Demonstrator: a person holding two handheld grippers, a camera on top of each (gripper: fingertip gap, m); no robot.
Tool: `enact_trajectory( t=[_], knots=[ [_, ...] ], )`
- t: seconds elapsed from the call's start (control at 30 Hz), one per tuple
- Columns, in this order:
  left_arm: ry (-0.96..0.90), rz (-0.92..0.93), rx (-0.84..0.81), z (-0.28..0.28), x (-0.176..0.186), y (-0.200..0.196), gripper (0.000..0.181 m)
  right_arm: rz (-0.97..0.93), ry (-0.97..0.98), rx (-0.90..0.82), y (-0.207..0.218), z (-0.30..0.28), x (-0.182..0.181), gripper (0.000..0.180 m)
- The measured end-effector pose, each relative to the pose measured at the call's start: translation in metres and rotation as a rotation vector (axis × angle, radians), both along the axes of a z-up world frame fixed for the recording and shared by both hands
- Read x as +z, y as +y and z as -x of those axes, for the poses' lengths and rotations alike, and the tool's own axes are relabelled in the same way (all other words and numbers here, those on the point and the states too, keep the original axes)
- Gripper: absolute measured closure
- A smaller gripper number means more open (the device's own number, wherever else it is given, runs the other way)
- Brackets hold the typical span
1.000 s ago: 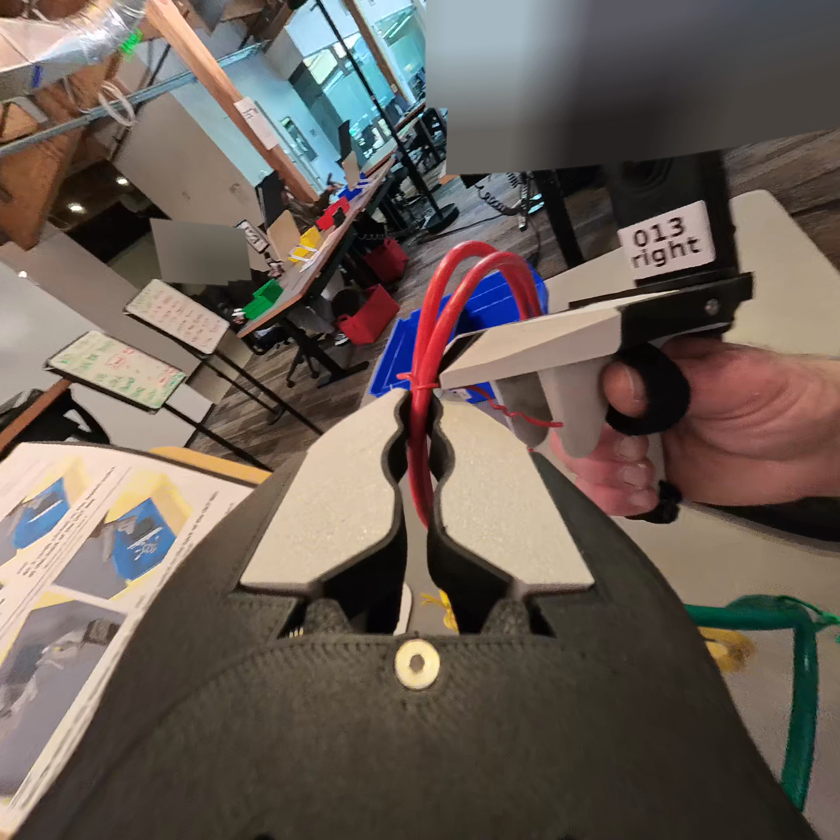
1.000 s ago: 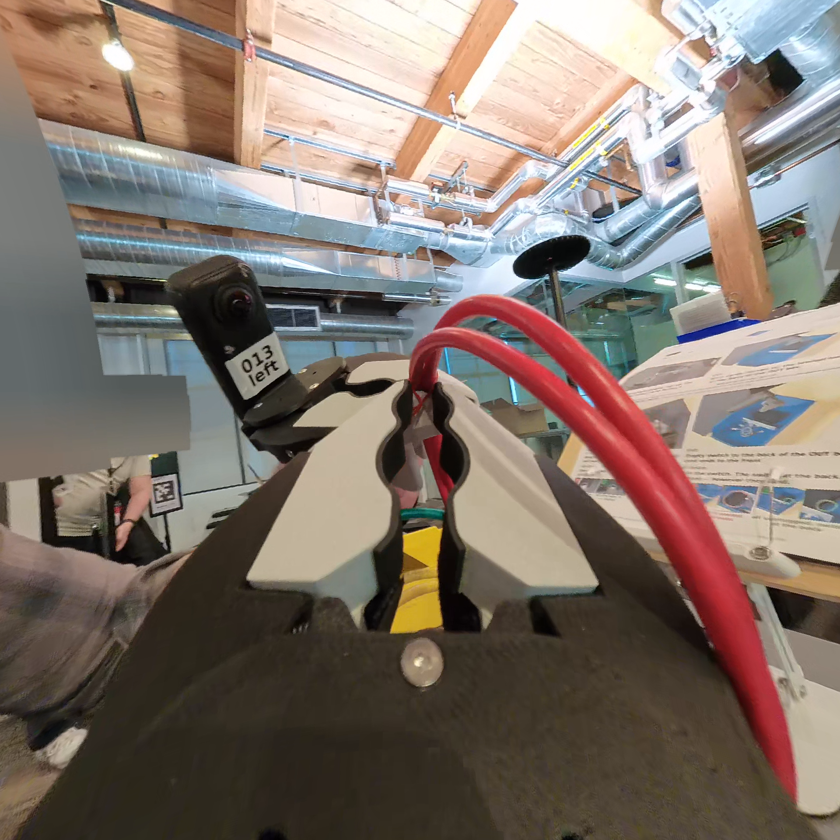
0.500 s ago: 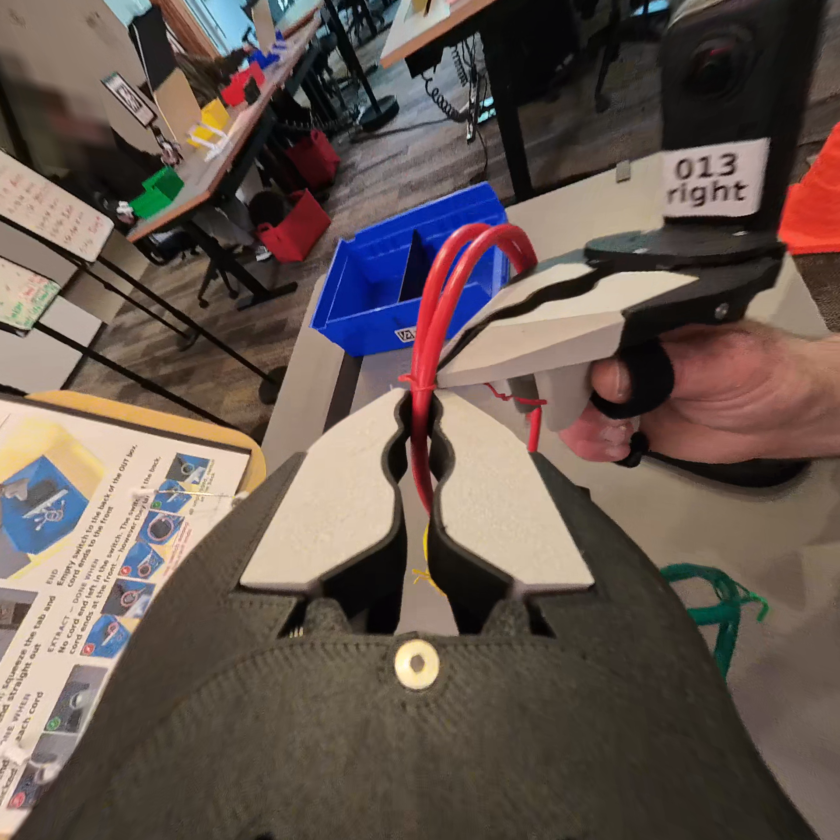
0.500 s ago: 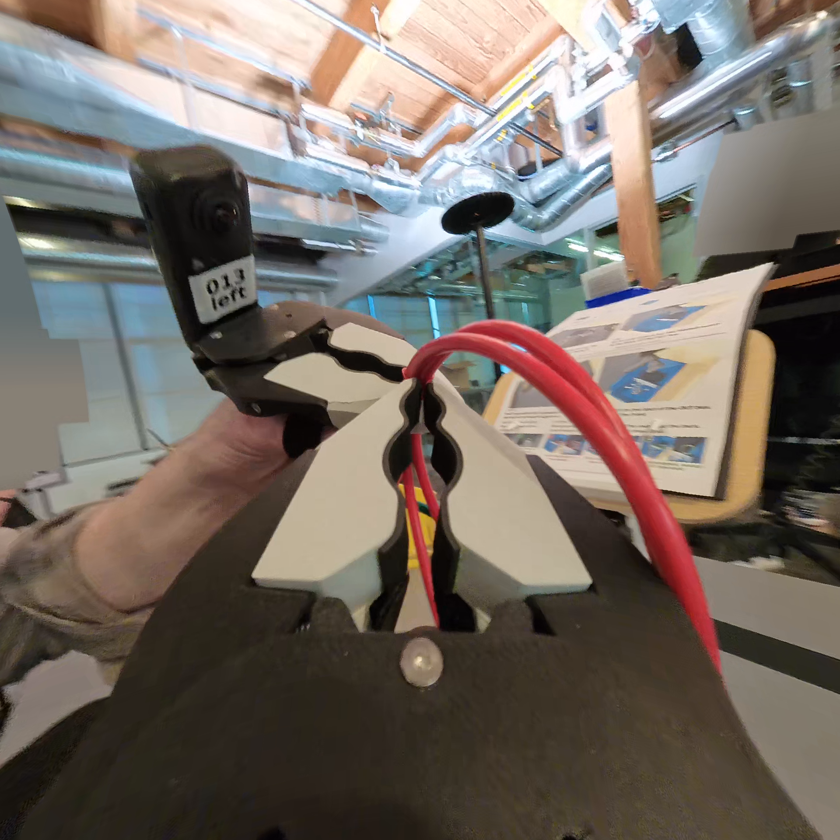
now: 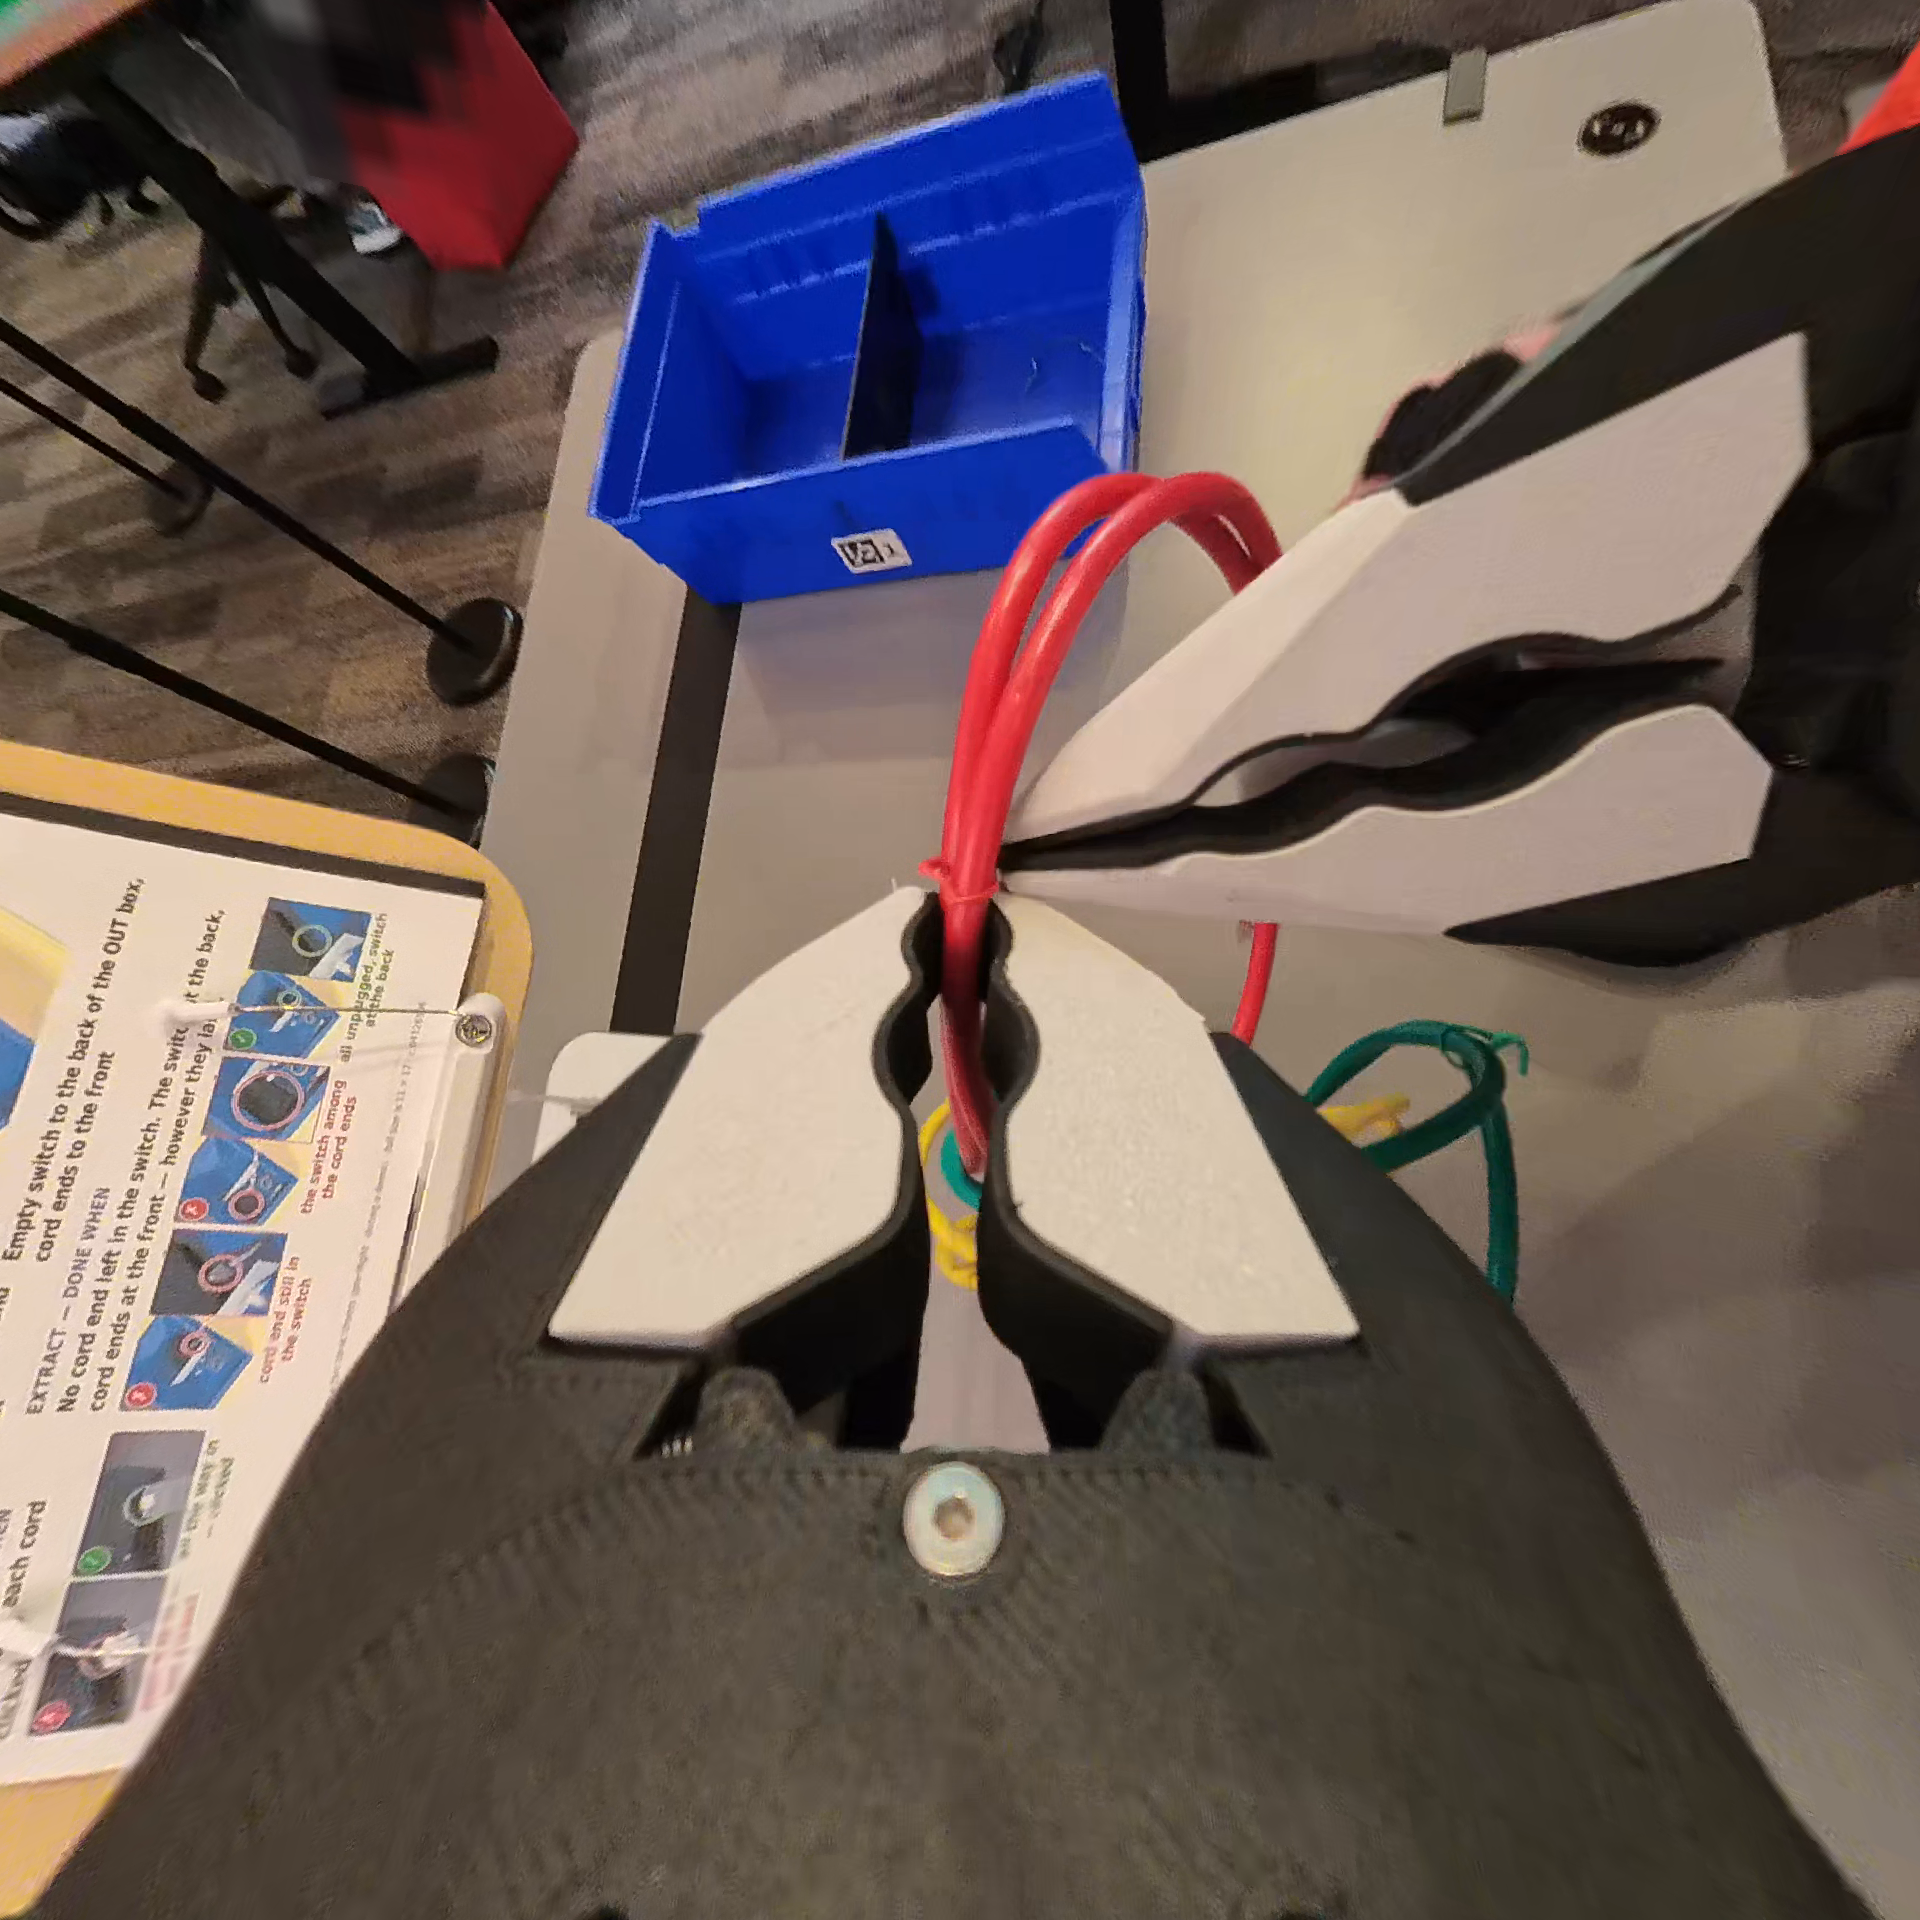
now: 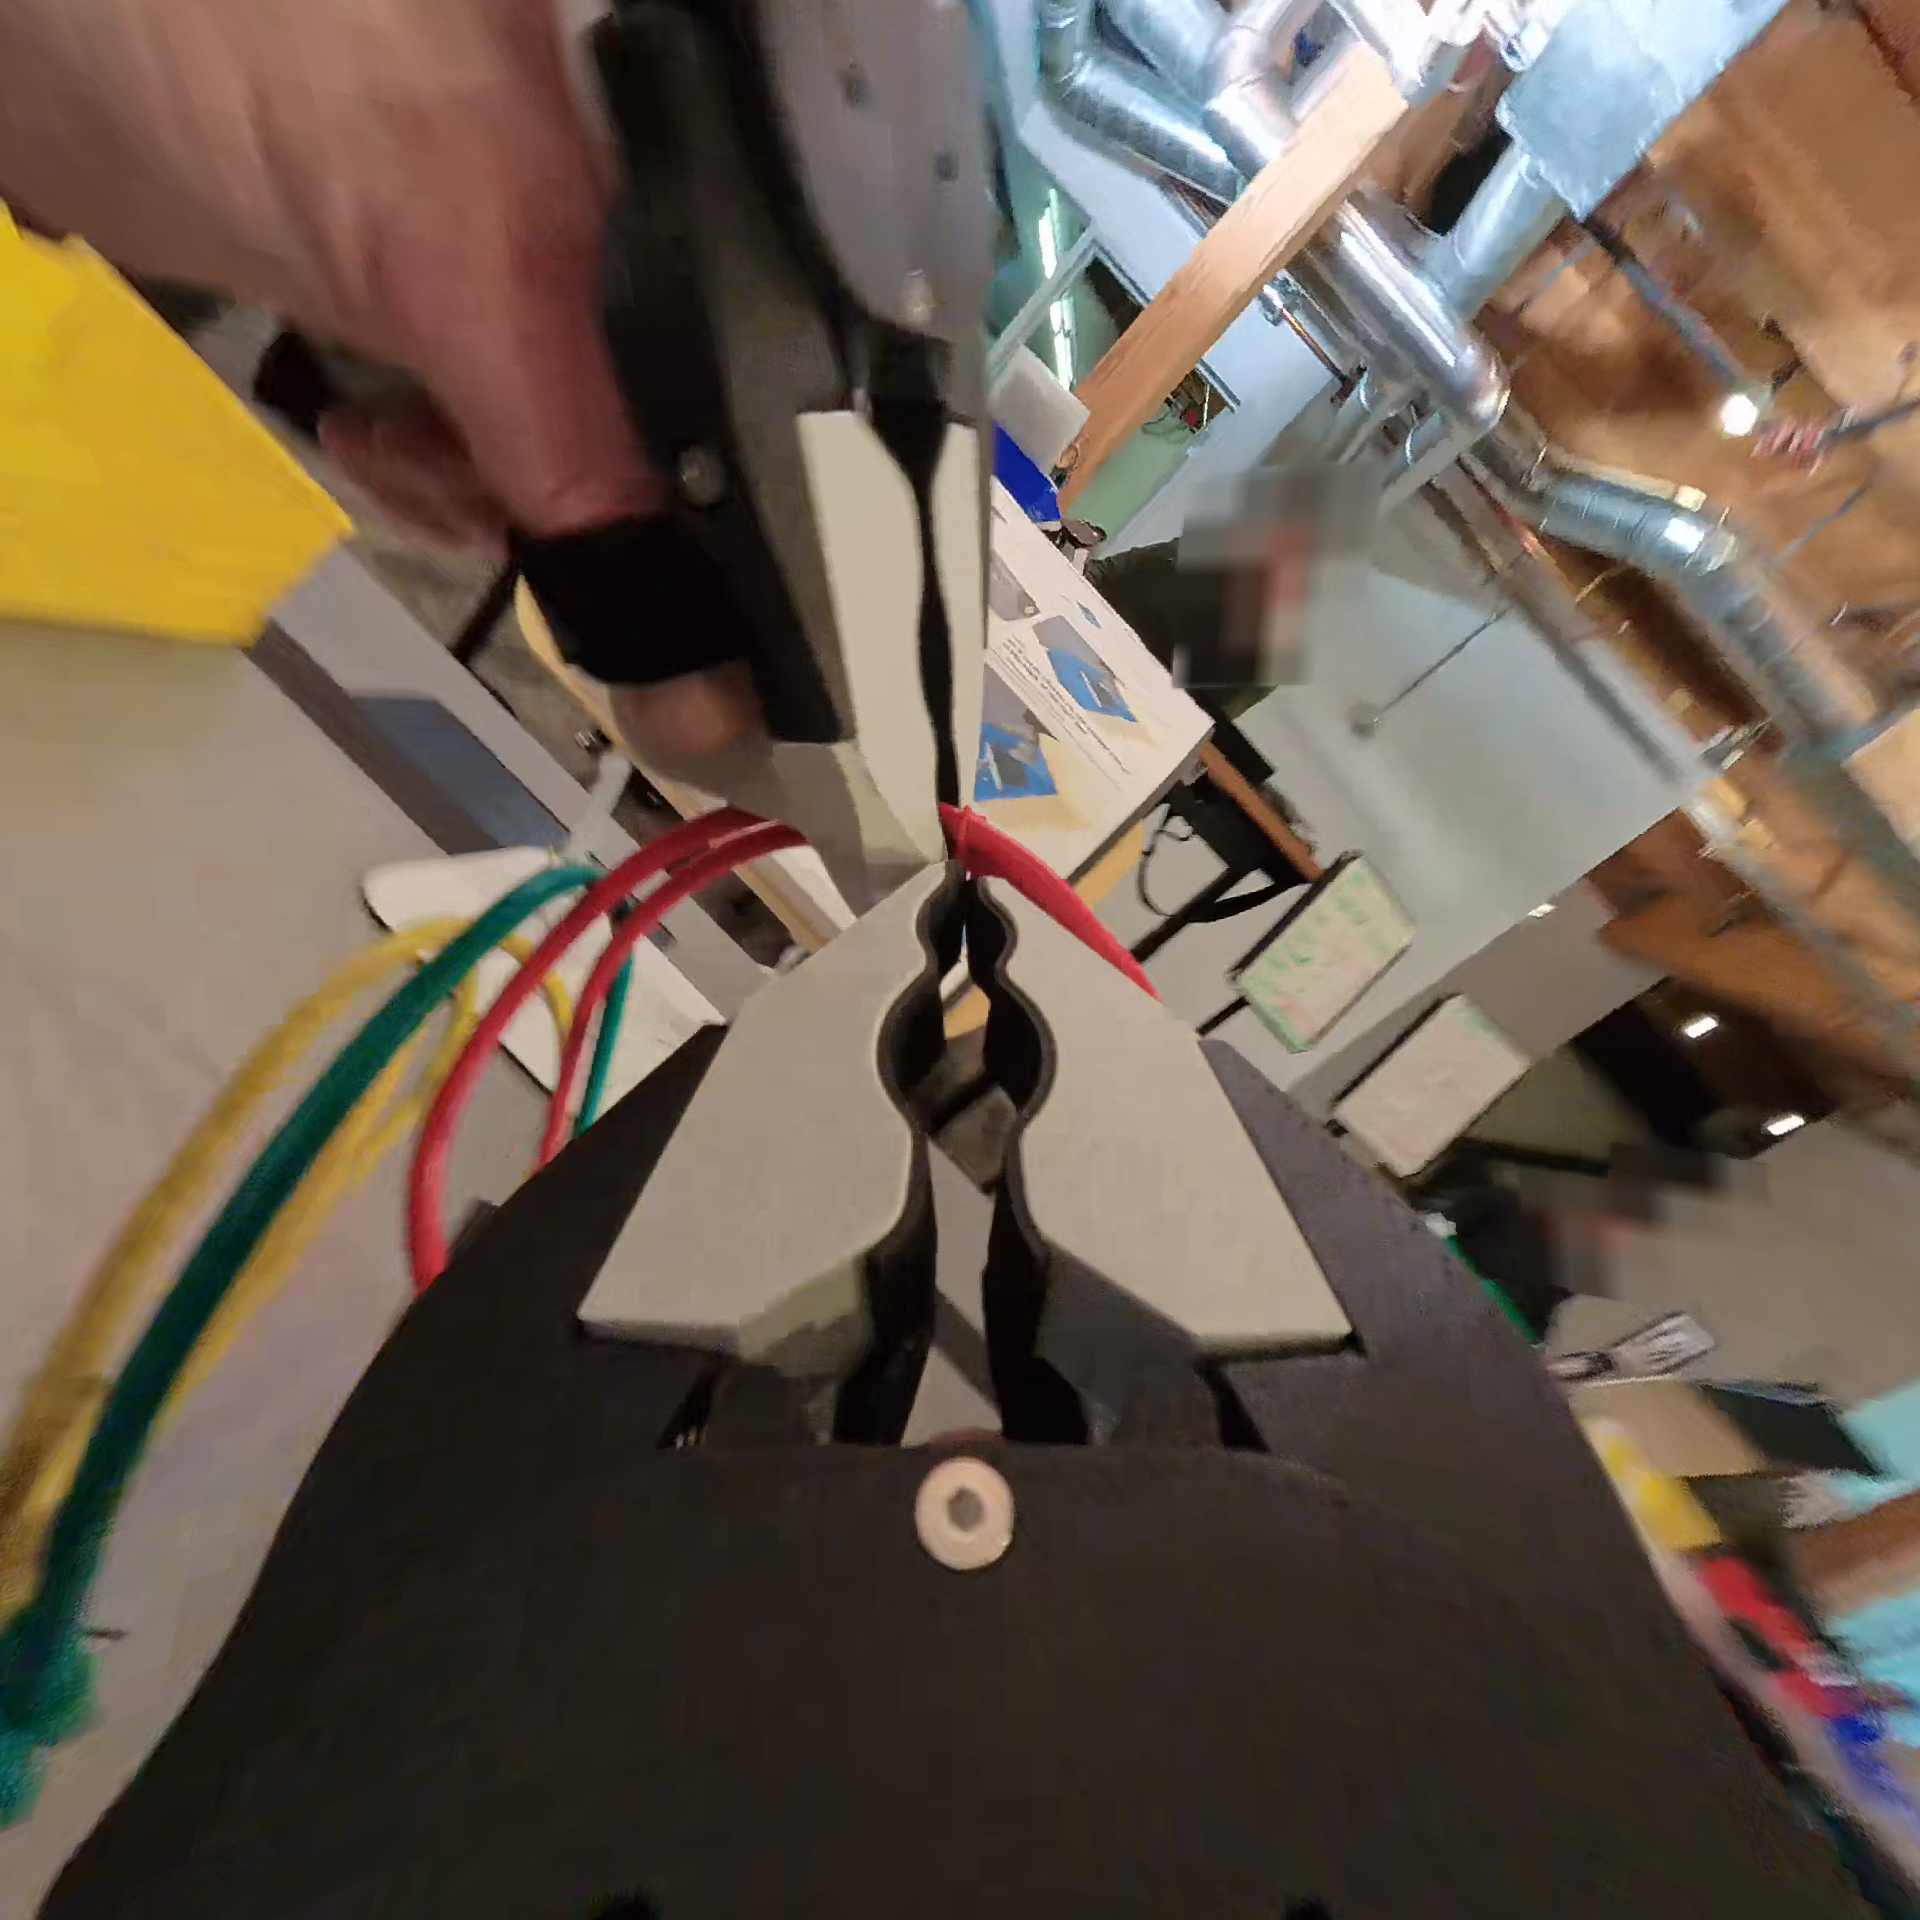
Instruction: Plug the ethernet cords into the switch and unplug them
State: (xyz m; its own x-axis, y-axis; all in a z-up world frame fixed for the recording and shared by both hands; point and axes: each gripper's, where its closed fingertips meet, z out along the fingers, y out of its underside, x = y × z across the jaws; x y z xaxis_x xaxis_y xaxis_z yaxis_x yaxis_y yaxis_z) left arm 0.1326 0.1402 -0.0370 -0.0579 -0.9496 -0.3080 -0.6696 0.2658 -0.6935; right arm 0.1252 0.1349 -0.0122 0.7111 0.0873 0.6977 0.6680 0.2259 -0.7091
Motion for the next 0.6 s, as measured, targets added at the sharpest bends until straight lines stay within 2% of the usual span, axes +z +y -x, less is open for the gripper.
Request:
enact_trajectory(
  t=[0.37, 0.6],
  knots=[
    [0.225, -0.004, -0.021, 0.014, -0.007, 0.008, 0.176, -0.023, -0.822, -0.081, 0.007, 0.007, -0.007, 0.180],
    [0.359, 0.036, -0.071, 0.020, -0.020, 0.003, 0.176, -0.026, -1.259, -0.031, 0.004, 0.012, -0.022, 0.180]
  ],
)
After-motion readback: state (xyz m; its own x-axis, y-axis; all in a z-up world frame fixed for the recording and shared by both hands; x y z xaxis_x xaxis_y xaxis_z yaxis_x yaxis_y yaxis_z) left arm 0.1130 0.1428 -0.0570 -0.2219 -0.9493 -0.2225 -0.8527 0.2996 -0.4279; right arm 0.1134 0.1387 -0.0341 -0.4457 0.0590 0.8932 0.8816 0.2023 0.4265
